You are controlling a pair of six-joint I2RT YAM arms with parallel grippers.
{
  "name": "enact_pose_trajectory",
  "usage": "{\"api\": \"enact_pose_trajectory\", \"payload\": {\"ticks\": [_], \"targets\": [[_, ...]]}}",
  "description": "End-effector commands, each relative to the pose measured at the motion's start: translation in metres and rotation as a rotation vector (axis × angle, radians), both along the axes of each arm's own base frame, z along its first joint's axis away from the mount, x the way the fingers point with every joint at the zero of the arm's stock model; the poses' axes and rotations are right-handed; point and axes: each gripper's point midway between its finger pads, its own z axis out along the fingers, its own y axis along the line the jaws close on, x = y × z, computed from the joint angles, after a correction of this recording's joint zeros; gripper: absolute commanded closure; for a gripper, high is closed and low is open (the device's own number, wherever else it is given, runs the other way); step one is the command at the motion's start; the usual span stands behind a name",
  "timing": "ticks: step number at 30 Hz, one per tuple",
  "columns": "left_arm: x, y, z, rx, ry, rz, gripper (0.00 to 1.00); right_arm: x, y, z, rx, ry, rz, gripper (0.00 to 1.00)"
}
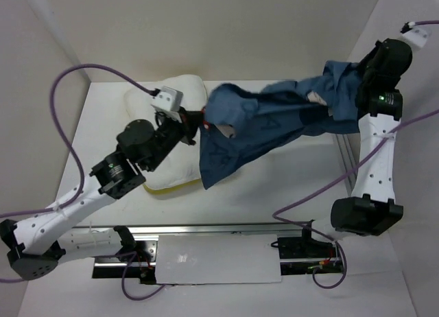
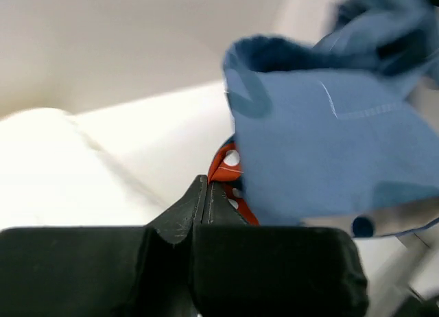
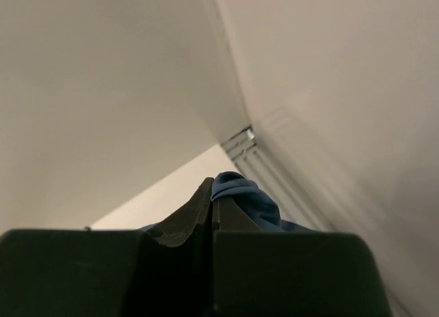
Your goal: Put the pillow into the pillowcase
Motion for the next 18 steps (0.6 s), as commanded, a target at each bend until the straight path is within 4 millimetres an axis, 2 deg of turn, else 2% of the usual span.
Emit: {"api": "enact_pose_trajectory", "payload": {"ticks": [1,2,5,6,7,9,10,11,12,13,14,16,17,18], "targets": [[0.016,0.049,0.022,0.027,-0.053,0.166,1.0,-0.047,-0.021,0.044,-0.059,-0.033,-0.172,1.0],[0.016,0.06,0.03,0.012,-0.063,0.192,1.0,-0.058,-0.025,0.06,-0.066,-0.063,-0.208,1.0],[0.021,0.083,0.053,0.004,-0.117,0.232,1.0,-0.076,-0.026,0.08,-0.092,-0.12,-0.239,1.0],[0.029,0.09,0.053,0.009,-0.116,0.256,1.0,-0.074,-0.022,0.08,-0.101,-0.115,-0.212,0.99],[0.032,0.089,0.059,0.005,-0.125,0.243,1.0,-0.063,-0.013,0.077,-0.106,-0.104,-0.139,0.99],[0.049,0.089,0.052,0.029,-0.103,0.235,1.0,-0.046,-0.002,0.068,-0.1,-0.084,-0.048,0.96],[0.067,0.081,0.045,0.04,-0.074,0.231,1.0,-0.024,0.005,0.05,-0.088,-0.049,0.019,0.95],[0.079,0.079,0.041,0.053,-0.062,0.229,1.0,-0.011,0.007,0.043,-0.076,-0.045,0.045,0.95],[0.094,0.077,0.039,0.06,-0.055,0.229,1.0,0.0,0.009,0.045,-0.077,-0.054,0.074,0.95],[0.113,0.079,0.036,0.048,-0.033,0.229,1.0,0.024,0.013,0.027,-0.056,-0.028,0.126,0.95],[0.143,0.07,0.032,0.063,-0.013,0.219,1.0,0.036,0.015,0.033,-0.049,-0.07,0.15,0.95],[0.179,0.065,0.036,0.03,0.002,0.156,1.0,0.055,0.019,0.049,-0.047,-0.142,0.187,0.95],[0.186,0.064,0.084,-0.033,-0.067,0.137,1.0,0.071,0.017,0.051,-0.057,-0.171,0.196,0.95],[0.224,0.053,0.061,-0.021,-0.01,0.132,1.0,0.07,0.018,0.085,-0.084,-0.246,0.205,0.95]]}}
